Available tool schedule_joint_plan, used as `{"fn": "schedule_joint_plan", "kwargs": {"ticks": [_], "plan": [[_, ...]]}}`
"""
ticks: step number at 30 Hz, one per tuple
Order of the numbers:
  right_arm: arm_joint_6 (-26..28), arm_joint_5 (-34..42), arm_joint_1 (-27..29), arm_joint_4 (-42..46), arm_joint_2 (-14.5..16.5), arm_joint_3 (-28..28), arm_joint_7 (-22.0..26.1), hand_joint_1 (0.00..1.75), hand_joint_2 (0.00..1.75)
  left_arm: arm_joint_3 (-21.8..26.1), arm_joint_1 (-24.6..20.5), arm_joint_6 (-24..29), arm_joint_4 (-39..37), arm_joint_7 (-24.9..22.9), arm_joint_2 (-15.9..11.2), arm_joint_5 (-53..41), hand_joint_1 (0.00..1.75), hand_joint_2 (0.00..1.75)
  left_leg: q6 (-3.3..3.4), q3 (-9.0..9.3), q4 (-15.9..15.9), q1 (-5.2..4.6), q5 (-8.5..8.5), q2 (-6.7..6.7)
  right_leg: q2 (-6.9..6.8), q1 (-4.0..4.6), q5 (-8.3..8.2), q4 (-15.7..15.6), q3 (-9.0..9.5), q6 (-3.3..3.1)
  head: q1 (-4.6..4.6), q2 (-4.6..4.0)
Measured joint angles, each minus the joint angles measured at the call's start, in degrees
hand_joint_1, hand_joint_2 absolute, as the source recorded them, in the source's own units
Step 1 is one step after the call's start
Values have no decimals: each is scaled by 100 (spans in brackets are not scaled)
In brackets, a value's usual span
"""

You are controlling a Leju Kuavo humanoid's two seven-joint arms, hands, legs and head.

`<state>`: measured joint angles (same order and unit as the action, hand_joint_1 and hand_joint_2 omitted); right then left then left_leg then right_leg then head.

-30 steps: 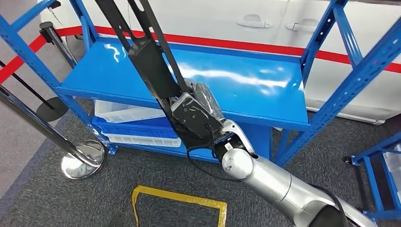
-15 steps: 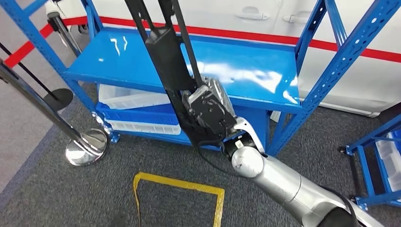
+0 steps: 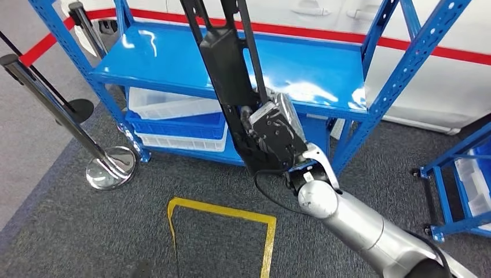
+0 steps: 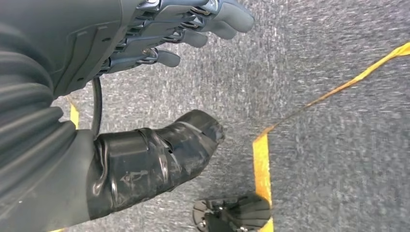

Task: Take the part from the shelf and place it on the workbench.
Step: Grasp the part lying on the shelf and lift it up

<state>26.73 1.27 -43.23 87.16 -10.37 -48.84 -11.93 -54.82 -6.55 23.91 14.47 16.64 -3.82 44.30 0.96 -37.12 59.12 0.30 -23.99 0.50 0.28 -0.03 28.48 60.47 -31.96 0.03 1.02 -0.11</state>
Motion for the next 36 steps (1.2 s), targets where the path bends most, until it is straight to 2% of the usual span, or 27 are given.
{"fn": "schedule_joint_plan", "kwargs": {"ticks": [2,3,4,5,7,8,9,10,11,12,13,14,15,17,19,20,23,24,25,26,28,29,30,31,33,35,36], "plan": [[-5,-32,-3,28,-16,22,-16,173,175,0,3,-4,-1,2,-2,-5,0,175,-69,-37,1,10,55,-6,-14,6,-50,-77,-13,-52,-10,0],[-14,-45,-4,34,-21,23,-29,173,175,0,11,-7,-1,1,-4,-7,0,175,-97,-73,44,15,2,-12,-23,-5,-94,-106,-30,-91,-10,0],[-24,-64,-1,41,-25,23,-43,173,175,0,17,-10,-2,0,-5,-12,0,175,-123,-135,172,22,-131,-19,-32,-17,-145,-132,-58,-141,-2,0],[-33,-84,0,52,-28,23,-55,173,175,0,20,-14,-2,-1,-7,-16,0,175,-145,-232,408,31,-342,-24,-42,-32,-195,-151,-97,-181,8,0],[-43,-126,-1,71,-31,23,-69,173,175,0,20,-20,-2,-1,-6,-25,0,175,-187,-446,1105,42,-798,-26,-45,-21,-278,-144,-206,-216,23,0],[-44,-152,1,76,-33,23,-76,173,175,0,20,-22,-2,-1,-7,-26,0,175,-203,-510,1405,47,-915,-25,-47,-17,-317,-137,-266,-214,25,0],[-44,-184,4,77,-36,23,-84,173,175,0,22,-26,-2,-1,-7,-25,0,175,-214,-502,1557,49,-918,-25,-48,-14,-358,-129,-326,-210,23,0],[-41,-223,5,79,-40,23,-95,173,175,0,24,-30,-2,0,-8,-25,0,175,-219,-400,1509,52,-811,-25,-47,-15,-398,-118,-388,-199,25,0],[-39,-268,6,82,-44,23,-105,173,175,0,24,-33,-2,2,-8,-24,0,175,-222,-206,1270,58,-653,-25,-45,-17,-435,-105,-447,-185,25,0],[-36,-303,5,91,-47,23,-116,173,175,0,17,-36,-2,5,-8,-25,0,175,-224,50,889,66,-545,-25,-43,-17,-467,-88,-500,-163,26,0],[-32,-332,0,104,-51,26,-124,173,175,0,8,-38,-2,11,-8,-25,0,175,-213,311,485,58,-501,-34,-42,-13,-496,-74,-546,-136,26,0],[-29,-354,-6,117,-55,28,-131,173,175,0,-1,-41,-2,16,-7,-25,0,175,-187,494,186,48,-499,-45,-43,-7,-526,-69,-574,-105,23,0],[-28,-370,-13,129,-57,30,-134,173,175,0,-8,-68,-2,25,-7,-16,0,175,-161,595,-2,36,-530,-57,-44,-2,-558,-67,-593,-75,23,0],[-46,-393,-21,136,-61,32,-136,173,175,0,-4,-231,-2,56,-7,33,0,175,-89,598,-57,21,-498,-70,-44,0,-618,-82,-609,-23,19,0],[-97,-401,-22,136,-67,32,-136,173,175,0,5,-495,-2,117,-7,114,0,175,-4,570,-83,27,-434,-58,-36,-14,-531,14,-662,21,15,0],[-125,-401,-23,136,-70,32,-136,173,175,0,6,-599,-2,151,-9,155,0,175,46,550,-97,29,-396,-51,-32,-18,-378,205,-739,38,15,0],[-192,-415,-18,135,-73,31,-133,173,175,0,1,-699,-2,205,-22,205,0,175,122,451,-89,8,-319,-74,-31,-21,221,1257,-1114,56,14,0],[-201,-438,-12,135,-74,31,-131,173,175,0,6,-695,-2,208,-26,205,0,175,127,415,-78,0,-301,-100,-30,-19,291,1473,-1165,50,14,0],[-198,-474,-6,134,-74,30,-128,173,175,0,10,-686,-2,208,-28,205,0,175,127,384,-63,-7,-289,-132,-25,-15,253,1483,-1113,33,14,0],[-193,-515,-1,135,-75,30,-126,173,175,0,14,-674,-2,207,-28,205,0,175,124,361,-48,-12,-280,-170,-8,-7,124,1278,-957,7,13,0],[-190,-586,-1,138,-75,30,-125,173,175,0,12,-652,-2,205,-21,204,0,175,110,327,-23,-16,-270,-250,154,5,-164,545,-506,-67,16,0],[-189,-605,-5,144,-76,30,-125,173,175,0,5,-645,-2,203,-16,203,0,175,94,302,-10,-13,-259,-293,236,11,-244,254,-352,-92,15,0],[-188,-617,-9,148,-77,30,-125,173,175,0,-4,-642,-2,201,-10,203,0,175,66,270,-1,-1,-240,-336,296,16,-270,80,-272,-108,9,0],[-188,-622,-10,153,-79,30,-125,173,175,0,-9,-640,-2,199,-7,203,0,175,30,236,0,13,-215,-380,297,20,-261,35,-261,-112,0,0],[-191,-624,-11,161,-80,30,-125,173,175,0,3,-654,-3,188,-12,203,0,175,-35,192,2,36,-196,-451,184,17,-279,-62,-241,-126,-16,0],[-194,-623,-14,177,-78,30,-125,173,175,0,25,-689,-3,173,-19,202,0,175,-89,86,189,19,-338,-354,64,-11,-314,-197,-184,-164,3,0],[-195,-623,-17,187,-76,30,-125,173,175,0,28,-707,-3,166,-21,202,0,175,-116,-39,444,19,-486,-267,2,-21,-329,-242,-167,-179,13,0]]}}
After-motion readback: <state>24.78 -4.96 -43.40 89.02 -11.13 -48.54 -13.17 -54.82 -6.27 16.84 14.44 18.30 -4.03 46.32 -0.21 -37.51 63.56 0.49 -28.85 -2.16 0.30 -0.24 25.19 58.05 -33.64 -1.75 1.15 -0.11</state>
